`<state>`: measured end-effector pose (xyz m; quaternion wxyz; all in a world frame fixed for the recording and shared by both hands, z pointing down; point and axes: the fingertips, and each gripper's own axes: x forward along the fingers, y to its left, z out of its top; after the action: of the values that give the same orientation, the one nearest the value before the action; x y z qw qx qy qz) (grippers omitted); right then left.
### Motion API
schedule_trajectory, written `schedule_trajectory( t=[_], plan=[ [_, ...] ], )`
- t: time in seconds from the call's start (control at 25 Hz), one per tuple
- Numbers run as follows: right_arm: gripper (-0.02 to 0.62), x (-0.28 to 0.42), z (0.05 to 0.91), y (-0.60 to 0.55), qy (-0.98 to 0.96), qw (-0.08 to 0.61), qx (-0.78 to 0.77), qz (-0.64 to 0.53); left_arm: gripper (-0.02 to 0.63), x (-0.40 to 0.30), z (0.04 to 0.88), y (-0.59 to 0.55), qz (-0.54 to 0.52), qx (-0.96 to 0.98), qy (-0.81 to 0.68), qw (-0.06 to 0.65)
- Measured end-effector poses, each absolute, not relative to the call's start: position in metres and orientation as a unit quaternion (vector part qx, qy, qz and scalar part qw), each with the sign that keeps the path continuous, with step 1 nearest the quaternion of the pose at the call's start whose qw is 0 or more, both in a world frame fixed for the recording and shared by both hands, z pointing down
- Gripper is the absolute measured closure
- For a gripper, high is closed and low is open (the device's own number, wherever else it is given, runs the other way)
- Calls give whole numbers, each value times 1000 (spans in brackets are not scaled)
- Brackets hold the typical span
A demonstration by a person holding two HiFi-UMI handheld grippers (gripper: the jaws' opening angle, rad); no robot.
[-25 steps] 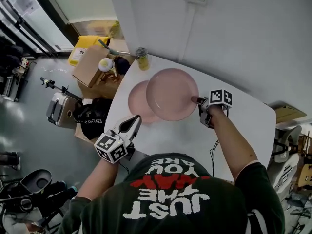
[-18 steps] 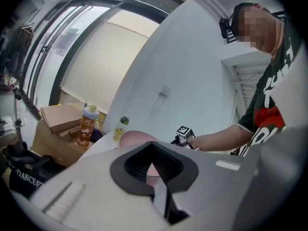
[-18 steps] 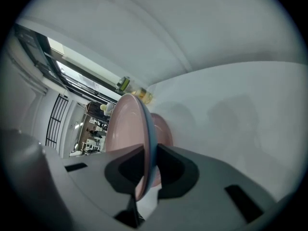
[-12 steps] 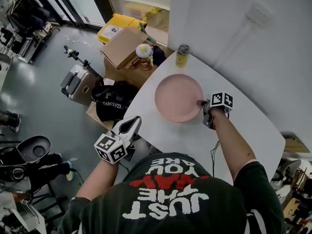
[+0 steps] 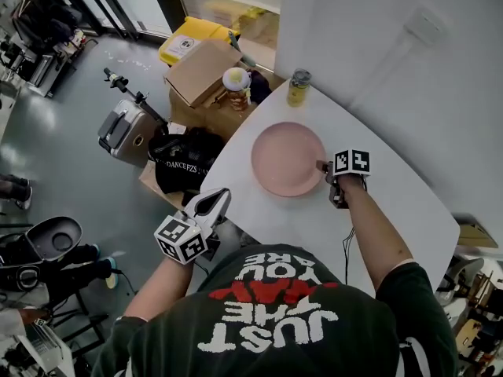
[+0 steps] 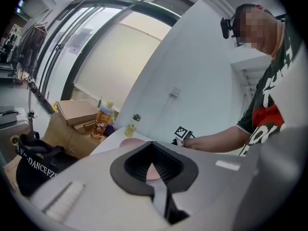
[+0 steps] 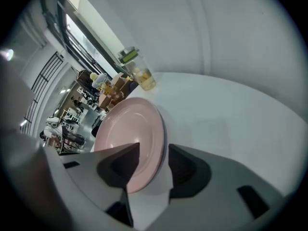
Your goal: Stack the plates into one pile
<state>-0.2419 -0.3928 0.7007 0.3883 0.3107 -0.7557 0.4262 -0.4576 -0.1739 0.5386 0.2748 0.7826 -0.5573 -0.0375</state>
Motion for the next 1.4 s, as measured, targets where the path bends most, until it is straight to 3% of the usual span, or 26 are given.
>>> schedule_trajectory(
  t=[0.16,0.4,0.76,1.12,1.4],
  plan=[
    [419,-220,676,-399,-777,351,335,401,606,-446,535,-185,-36,796,-541,268],
    [422,-165,645,-378,-799,237,354,424,606,-420,528,-212,-35,826,-496,265],
    [480,-70,599,-308,-764,115,458,441,606,-350,514,-242,8,904,-341,257],
    [527,-33,555,-255,-801,32,421,424,606,-277,495,-216,36,915,-313,252],
    [552,-41,530,-230,-826,-32,368,426,606,-287,485,-179,65,906,-343,238]
  ],
)
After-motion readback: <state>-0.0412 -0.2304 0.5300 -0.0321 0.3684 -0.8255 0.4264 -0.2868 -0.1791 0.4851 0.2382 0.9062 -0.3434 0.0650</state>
